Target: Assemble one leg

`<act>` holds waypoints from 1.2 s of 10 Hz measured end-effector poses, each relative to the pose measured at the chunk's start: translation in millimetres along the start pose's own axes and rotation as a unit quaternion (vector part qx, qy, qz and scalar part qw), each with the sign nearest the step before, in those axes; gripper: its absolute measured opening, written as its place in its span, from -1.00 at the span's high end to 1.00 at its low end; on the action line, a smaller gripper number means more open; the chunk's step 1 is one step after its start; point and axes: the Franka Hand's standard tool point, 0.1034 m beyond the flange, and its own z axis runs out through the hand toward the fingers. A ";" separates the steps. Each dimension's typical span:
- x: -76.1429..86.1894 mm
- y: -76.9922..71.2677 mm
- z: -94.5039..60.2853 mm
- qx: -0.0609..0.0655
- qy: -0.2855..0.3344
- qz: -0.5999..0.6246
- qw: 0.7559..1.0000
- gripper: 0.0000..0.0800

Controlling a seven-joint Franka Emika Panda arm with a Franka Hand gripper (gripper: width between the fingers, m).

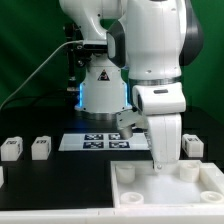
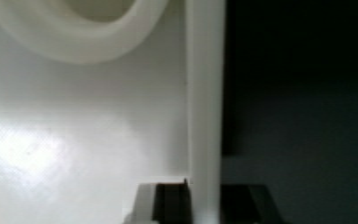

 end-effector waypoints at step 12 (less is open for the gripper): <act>-2.3 -1.9 0.7 -0.001 -0.004 -0.008 1.000 -0.59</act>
Offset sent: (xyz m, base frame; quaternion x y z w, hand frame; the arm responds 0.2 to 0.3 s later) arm -0.0149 -0.0026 0.0023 -0.0449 -0.0253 -0.0576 0.9970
